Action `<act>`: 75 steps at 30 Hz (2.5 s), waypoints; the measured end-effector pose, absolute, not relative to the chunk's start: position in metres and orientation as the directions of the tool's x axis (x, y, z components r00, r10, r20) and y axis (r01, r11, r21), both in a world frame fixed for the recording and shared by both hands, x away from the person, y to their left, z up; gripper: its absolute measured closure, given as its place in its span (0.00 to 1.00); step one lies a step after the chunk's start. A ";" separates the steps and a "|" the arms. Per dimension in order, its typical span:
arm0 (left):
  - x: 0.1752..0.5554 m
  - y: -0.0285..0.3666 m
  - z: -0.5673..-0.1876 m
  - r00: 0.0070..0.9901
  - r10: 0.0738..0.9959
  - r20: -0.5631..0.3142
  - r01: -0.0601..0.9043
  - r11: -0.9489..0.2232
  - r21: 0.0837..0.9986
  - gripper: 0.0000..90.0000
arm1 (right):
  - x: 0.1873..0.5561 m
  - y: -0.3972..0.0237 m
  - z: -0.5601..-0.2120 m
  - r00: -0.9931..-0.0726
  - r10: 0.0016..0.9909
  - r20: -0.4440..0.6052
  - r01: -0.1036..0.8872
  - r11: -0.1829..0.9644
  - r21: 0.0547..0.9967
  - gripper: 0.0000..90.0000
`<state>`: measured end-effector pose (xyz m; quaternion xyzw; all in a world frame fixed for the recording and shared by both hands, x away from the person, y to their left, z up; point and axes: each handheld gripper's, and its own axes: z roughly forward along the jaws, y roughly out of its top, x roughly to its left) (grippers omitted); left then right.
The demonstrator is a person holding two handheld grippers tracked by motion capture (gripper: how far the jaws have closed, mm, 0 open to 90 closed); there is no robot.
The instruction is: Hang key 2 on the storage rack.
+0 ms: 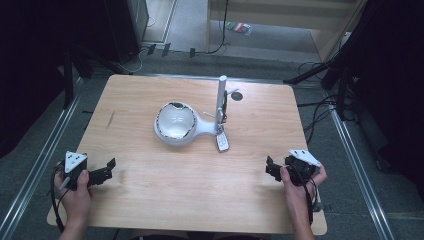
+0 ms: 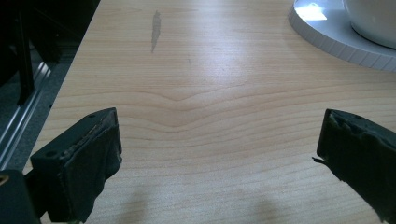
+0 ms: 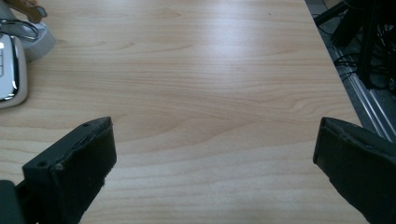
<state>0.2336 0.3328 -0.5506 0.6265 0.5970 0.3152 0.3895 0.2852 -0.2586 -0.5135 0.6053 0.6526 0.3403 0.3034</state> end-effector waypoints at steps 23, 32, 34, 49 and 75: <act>0.233 0.333 -0.550 0.086 0.993 -0.076 0.501 0.022 0.865 0.00 | 0.260 -0.295 -0.530 -0.030 1.000 0.000 0.596 0.018 0.803 0.00; 0.233 0.333 -0.550 0.088 0.993 -0.078 0.501 0.024 0.865 0.00 | 0.251 -0.309 -0.536 -0.016 1.000 -0.006 0.606 0.014 0.796 0.00; 0.233 0.334 -0.550 0.088 0.993 -0.079 0.501 0.024 0.865 0.00 | 0.248 -0.312 -0.537 -0.009 1.000 -0.007 0.606 0.011 0.796 0.00; 0.233 0.334 -0.550 0.088 0.993 -0.080 0.500 0.025 0.866 0.00 | 0.229 -0.332 -0.541 0.006 1.000 -0.009 0.602 0.004 0.799 0.00; 0.234 0.334 -0.551 0.093 0.992 -0.089 0.510 0.030 0.860 0.00 | 0.212 -0.344 -0.547 0.008 0.999 0.041 0.552 -0.039 0.833 0.00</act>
